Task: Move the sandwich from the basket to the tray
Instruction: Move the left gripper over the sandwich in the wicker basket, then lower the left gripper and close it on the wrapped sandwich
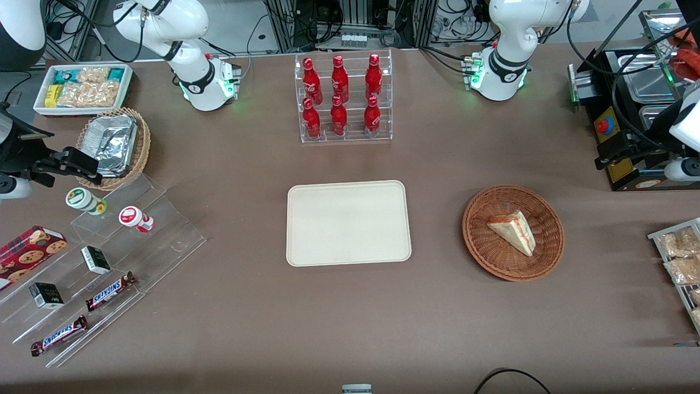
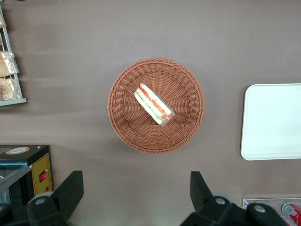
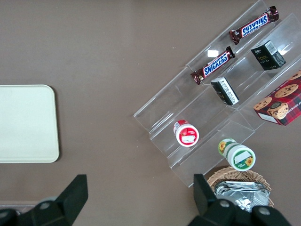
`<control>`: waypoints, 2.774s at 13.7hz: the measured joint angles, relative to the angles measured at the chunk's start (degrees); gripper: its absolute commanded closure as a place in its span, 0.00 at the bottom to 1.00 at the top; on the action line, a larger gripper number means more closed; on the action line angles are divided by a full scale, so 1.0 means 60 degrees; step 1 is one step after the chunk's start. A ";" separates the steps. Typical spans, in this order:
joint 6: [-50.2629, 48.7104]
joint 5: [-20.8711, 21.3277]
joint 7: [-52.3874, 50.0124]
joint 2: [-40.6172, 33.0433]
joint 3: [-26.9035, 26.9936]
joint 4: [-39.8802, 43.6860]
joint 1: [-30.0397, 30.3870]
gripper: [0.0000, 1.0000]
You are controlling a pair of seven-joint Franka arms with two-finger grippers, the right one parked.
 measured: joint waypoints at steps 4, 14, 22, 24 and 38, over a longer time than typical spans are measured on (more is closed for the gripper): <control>-0.0103 0.0186 0.0003 0.0026 -0.0010 -0.0031 -0.0002 0.00; 0.3666 0.0242 -0.1026 0.0240 -0.0225 -0.3375 -0.0053 0.00; 0.8292 0.0266 -0.5465 0.0457 -0.0584 -0.6746 -0.0392 0.00; 0.8357 0.0266 -0.5848 0.0618 -0.0584 -0.6863 -0.0417 0.00; 0.9796 0.0266 -0.7067 0.2318 -0.0578 -0.6936 -0.0416 0.62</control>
